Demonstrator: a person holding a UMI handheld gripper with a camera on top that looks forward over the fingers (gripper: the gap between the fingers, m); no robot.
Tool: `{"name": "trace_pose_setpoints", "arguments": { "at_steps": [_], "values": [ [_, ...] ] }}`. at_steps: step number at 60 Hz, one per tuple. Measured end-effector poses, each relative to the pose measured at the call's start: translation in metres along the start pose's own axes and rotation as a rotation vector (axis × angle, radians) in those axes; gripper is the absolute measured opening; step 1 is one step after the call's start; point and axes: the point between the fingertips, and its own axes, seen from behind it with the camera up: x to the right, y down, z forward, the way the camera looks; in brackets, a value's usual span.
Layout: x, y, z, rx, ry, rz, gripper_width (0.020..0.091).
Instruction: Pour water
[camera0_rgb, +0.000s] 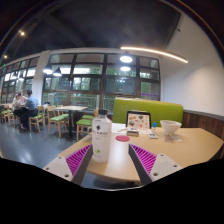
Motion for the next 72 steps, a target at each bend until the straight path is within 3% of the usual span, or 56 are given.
{"name": "trace_pose_setpoints", "arguments": {
  "at_steps": [7,24,25,28,29,37,46,54,58,64,72],
  "values": [
    [-0.028,-0.004,0.047,0.017,-0.006,-0.022,0.0826],
    [-0.026,-0.006,0.14,-0.008,0.134,0.032,0.0823],
    [-0.028,-0.005,0.143,-0.007,0.134,0.037,0.0802],
    [-0.031,-0.001,0.151,-0.018,0.135,0.073,0.0594],
    [-0.032,0.0,0.152,-0.017,0.14,0.09,0.0577],
    [-0.031,-0.003,0.158,0.034,0.149,0.108,0.0554],
    [-0.035,-0.002,0.161,0.032,0.106,0.117,0.0557],
    [-0.036,-0.004,0.162,0.043,0.107,0.122,0.0432],
    [-0.03,-0.004,0.163,0.022,0.115,0.137,0.0411],
    [0.0,-0.018,0.167,0.01,0.127,0.103,0.041],
    [0.083,-0.06,0.2,-0.019,0.259,-0.181,0.0409]
  ]
}}
